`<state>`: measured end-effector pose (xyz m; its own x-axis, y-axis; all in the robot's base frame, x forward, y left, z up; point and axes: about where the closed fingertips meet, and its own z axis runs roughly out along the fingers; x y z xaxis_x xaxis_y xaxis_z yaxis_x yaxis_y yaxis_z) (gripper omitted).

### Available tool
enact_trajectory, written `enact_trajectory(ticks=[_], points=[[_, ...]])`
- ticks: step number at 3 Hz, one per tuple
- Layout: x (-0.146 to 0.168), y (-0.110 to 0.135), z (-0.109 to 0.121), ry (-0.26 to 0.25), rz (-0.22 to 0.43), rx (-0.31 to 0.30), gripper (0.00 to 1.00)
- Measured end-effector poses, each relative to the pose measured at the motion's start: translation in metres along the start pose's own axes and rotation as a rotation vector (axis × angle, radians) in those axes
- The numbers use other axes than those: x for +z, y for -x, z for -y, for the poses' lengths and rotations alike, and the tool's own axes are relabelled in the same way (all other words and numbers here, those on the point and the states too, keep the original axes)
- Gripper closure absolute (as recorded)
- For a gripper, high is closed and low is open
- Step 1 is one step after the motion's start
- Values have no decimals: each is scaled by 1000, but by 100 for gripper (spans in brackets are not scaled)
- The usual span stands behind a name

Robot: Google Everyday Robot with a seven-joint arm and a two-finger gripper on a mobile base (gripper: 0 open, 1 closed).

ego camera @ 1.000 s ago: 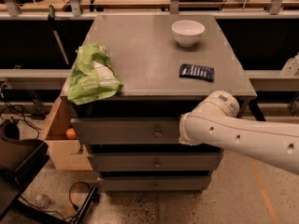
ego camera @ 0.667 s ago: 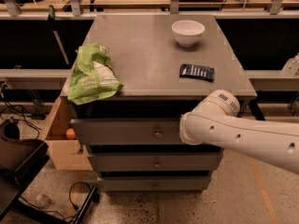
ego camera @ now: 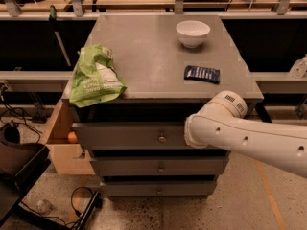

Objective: Open top drawer

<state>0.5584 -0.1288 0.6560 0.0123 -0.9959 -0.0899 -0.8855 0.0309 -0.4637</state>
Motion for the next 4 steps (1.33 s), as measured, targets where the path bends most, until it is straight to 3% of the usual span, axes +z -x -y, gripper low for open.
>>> enact_trajectory(ticks=[4], points=[[-2,0,1,0,0,0,100]])
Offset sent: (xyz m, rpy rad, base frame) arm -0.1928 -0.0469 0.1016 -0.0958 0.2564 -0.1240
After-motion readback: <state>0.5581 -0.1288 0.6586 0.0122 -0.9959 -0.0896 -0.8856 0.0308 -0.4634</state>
